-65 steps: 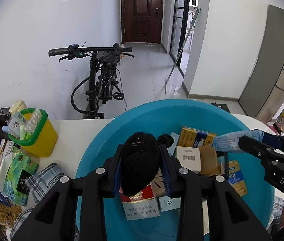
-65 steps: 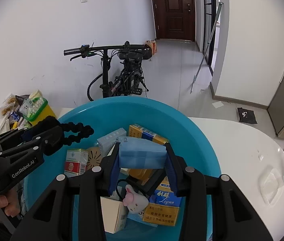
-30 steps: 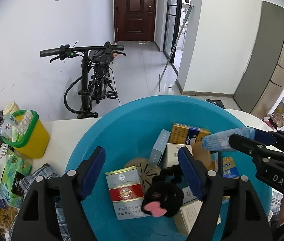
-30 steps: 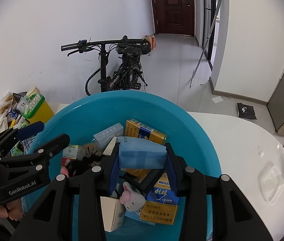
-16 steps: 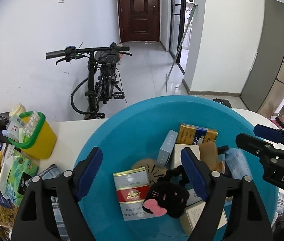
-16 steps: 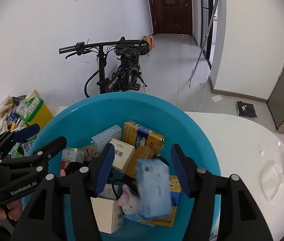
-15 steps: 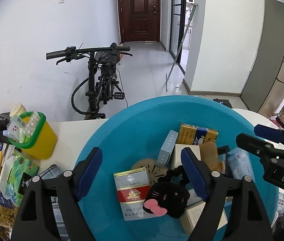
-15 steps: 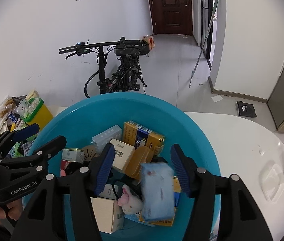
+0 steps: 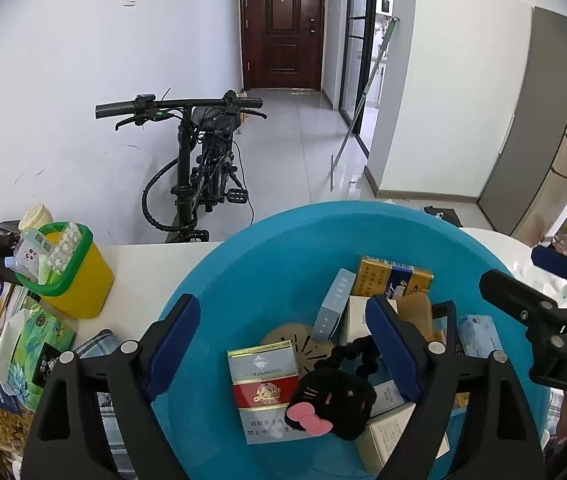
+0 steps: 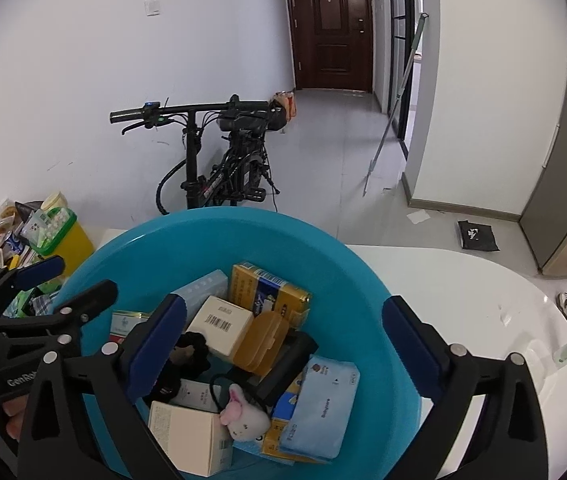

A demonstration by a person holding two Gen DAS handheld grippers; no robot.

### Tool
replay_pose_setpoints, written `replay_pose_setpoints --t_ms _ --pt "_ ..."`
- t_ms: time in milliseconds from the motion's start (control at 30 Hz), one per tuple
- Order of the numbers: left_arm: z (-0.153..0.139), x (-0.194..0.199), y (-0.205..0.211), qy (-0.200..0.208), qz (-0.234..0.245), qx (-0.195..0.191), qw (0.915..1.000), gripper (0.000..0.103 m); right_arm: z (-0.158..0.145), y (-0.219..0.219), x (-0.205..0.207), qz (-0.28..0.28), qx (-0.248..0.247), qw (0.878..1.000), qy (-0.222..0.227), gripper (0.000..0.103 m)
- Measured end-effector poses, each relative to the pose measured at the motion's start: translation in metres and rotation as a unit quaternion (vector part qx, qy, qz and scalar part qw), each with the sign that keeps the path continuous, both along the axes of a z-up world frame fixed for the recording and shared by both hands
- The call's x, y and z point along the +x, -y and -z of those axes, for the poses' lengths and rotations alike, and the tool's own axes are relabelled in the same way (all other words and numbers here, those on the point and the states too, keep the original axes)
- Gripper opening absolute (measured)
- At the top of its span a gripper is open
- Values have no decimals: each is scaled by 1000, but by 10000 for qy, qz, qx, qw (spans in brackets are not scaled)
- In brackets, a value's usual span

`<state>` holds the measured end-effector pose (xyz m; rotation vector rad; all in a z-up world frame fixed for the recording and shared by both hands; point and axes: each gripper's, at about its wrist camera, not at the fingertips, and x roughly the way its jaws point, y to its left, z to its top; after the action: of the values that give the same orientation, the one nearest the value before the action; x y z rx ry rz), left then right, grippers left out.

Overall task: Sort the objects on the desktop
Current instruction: 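Withdraw both tools up and back from the basin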

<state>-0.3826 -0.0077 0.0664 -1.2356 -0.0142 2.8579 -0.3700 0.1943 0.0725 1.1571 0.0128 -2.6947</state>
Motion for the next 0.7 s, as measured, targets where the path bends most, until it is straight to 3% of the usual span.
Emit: replay_pose_setpoints --t_ms 233,400,567,700 --pt "-18 13 13 -508 78 680 9964 87 -9 -3 5 65 -169 9993 -338 98" --pt "-34 22 19 -974 -169 606 9933 87 -24 -9 16 254 -280 9958 -835 103" --pt "-45 29 20 -1156 -35 624 9913 87 -35 -10 22 292 -160 9932 -1113 103" --pt "-52 35 15 -1374 1 407 9897 87 -40 -8 24 270 -136 9919 -1231 103"
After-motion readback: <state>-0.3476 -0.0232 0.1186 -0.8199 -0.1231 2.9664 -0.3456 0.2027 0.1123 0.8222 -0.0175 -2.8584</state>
